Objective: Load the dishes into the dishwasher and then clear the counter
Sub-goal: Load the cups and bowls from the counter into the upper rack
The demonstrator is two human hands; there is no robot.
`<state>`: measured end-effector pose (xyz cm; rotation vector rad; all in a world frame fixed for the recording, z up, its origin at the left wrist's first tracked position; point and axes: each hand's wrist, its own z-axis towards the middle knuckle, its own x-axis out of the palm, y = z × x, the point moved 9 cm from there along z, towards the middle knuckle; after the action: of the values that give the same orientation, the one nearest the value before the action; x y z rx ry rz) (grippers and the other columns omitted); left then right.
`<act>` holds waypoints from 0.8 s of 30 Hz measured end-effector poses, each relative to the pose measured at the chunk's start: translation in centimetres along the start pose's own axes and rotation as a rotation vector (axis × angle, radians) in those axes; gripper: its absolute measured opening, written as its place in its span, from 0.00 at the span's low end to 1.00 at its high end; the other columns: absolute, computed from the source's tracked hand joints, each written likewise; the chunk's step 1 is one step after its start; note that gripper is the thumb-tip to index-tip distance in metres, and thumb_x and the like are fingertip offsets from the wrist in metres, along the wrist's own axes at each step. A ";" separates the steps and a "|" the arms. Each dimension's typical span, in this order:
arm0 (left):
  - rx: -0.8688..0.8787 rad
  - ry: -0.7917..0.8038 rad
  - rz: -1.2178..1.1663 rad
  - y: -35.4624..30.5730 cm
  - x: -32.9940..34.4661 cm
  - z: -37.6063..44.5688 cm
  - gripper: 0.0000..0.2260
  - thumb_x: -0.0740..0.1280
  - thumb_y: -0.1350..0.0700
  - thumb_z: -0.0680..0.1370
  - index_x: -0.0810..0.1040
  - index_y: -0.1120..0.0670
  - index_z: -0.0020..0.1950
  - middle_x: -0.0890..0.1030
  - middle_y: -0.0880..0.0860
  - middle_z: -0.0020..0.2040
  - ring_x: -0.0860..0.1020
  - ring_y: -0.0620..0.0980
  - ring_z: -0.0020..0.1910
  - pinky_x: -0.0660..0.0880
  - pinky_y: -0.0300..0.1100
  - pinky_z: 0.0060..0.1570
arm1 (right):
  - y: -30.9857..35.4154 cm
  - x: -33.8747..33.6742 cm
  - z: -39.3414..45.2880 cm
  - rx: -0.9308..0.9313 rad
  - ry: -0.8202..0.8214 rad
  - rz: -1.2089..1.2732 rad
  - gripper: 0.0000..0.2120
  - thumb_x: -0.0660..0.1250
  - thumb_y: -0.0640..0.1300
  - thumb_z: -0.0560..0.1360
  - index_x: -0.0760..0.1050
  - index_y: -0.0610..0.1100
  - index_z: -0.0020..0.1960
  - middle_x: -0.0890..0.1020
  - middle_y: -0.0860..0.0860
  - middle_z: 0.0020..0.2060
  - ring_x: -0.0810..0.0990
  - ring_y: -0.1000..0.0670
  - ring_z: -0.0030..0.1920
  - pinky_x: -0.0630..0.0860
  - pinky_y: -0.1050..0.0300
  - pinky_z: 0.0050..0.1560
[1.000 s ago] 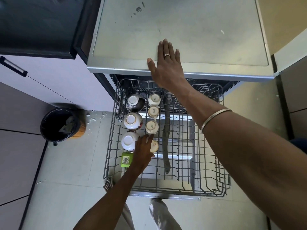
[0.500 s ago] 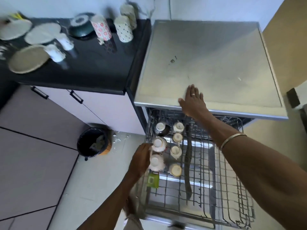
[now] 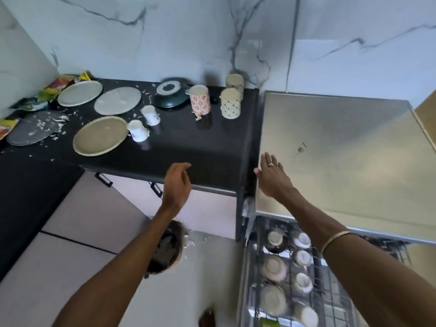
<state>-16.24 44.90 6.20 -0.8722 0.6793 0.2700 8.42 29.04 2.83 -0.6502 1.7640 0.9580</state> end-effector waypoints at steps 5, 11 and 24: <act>-0.141 -0.105 0.238 9.6 -4.8 10.9 0.16 0.63 0.67 0.72 0.76 0.64 0.60 0.77 0.64 0.56 0.75 0.64 0.56 0.71 0.53 0.61 | 3.0 2.0 4.7 0.039 0.008 0.000 0.28 0.47 0.49 0.85 0.44 0.37 0.80 0.46 0.43 0.79 0.43 0.43 0.79 0.46 0.46 0.78; -0.289 0.048 0.352 19.2 -5.2 19.3 0.27 0.69 0.53 0.76 0.67 0.59 0.72 0.66 0.65 0.71 0.66 0.68 0.67 0.61 0.55 0.69 | 3.7 3.9 7.5 0.074 0.004 -0.046 0.28 0.46 0.49 0.85 0.44 0.38 0.80 0.46 0.43 0.79 0.43 0.44 0.79 0.46 0.48 0.78; -0.359 0.089 0.114 19.5 -2.7 20.9 0.23 0.74 0.62 0.70 0.76 0.62 0.64 0.73 0.66 0.61 0.74 0.64 0.60 0.69 0.50 0.63 | 1.8 5.2 7.2 0.122 0.049 -0.108 0.30 0.44 0.54 0.84 0.41 0.40 0.80 0.43 0.44 0.79 0.41 0.44 0.79 0.45 0.47 0.78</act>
<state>-18.56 73.46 5.45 -1.1952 0.7782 0.4670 8.76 36.06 -2.86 -0.6881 1.7958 0.7609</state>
